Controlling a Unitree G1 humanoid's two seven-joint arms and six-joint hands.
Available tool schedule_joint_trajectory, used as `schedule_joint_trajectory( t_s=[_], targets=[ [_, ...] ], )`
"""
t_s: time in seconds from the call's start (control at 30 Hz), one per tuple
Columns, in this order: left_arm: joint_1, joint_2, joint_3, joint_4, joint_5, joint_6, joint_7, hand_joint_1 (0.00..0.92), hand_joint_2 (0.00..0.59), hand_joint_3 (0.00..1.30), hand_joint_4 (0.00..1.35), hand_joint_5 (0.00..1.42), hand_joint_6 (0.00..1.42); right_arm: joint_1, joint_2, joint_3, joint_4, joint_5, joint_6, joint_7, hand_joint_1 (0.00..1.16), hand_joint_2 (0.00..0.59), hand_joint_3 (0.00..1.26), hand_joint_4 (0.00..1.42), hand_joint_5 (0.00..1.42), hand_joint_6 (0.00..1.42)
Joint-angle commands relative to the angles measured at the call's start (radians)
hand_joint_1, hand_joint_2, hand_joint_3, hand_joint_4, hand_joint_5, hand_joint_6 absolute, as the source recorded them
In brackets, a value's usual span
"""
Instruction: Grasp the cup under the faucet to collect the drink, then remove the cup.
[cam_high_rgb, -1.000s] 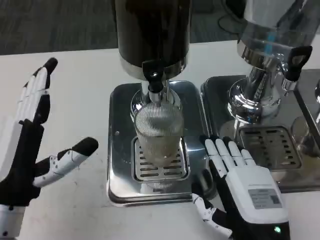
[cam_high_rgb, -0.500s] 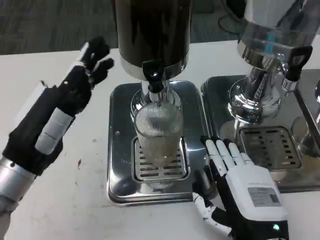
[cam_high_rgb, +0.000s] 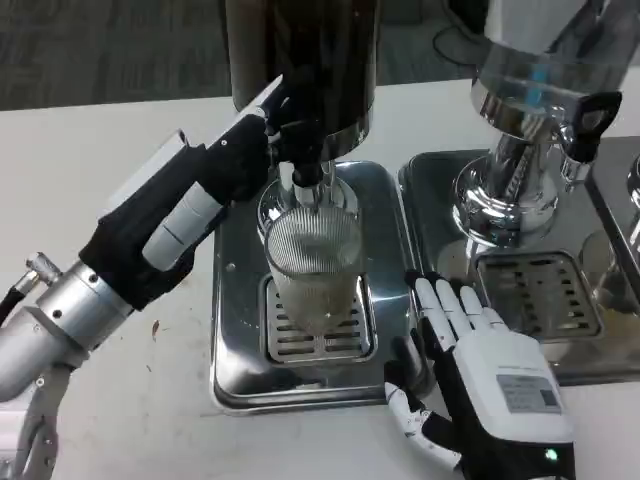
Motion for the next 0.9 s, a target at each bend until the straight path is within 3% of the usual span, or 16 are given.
schedule_joint_trajectory(
  t_s=[0.03, 0.27, 0.47, 0.63, 0.9],
  targets=[
    [-0.041, -0.03, 0.021, 0.037, 0.02, 0.02, -0.03, 0.0, 0.071, 0.03, 0.0, 0.08, 0.05, 0.006, 0.007, 0.0, 0.009, 0.005, 0.007, -0.019, 0.33, 0.469, 0.0, 0.0, 0.0, 0.08],
    [-0.061, -0.053, 0.029, 0.04, 0.055, 0.019, -0.051, 0.0, 0.068, 0.07, 0.0, 0.12, 0.07, 0.009, 0.011, -0.004, 0.012, 0.013, 0.008, -0.024, 0.33, 0.467, 0.0, 0.0, 0.0, 0.08],
    [-0.017, -0.04, 0.019, -0.023, 0.108, -0.007, -0.056, 0.0, 0.074, 0.13, 0.0, 0.17, 0.12, 0.002, 0.007, -0.004, 0.017, 0.016, 0.001, -0.016, 0.33, 0.467, 0.0, 0.0, 0.0, 0.08],
    [0.025, -0.013, 0.02, -0.088, 0.189, -0.052, -0.029, 0.0, 0.074, 0.15, 0.02, 0.18, 0.13, -0.007, 0.001, -0.004, 0.022, 0.027, -0.007, -0.007, 0.33, 0.467, 0.0, 0.0, 0.0, 0.08],
    [0.09, 0.053, -0.007, -0.197, 0.465, -0.157, 0.12, 0.0, 0.091, 0.16, 0.02, 0.18, 0.12, 0.0, 0.002, -0.011, 0.016, 0.054, -0.001, -0.011, 0.33, 0.467, 0.0, 0.0, 0.0, 0.08]
  ],
)
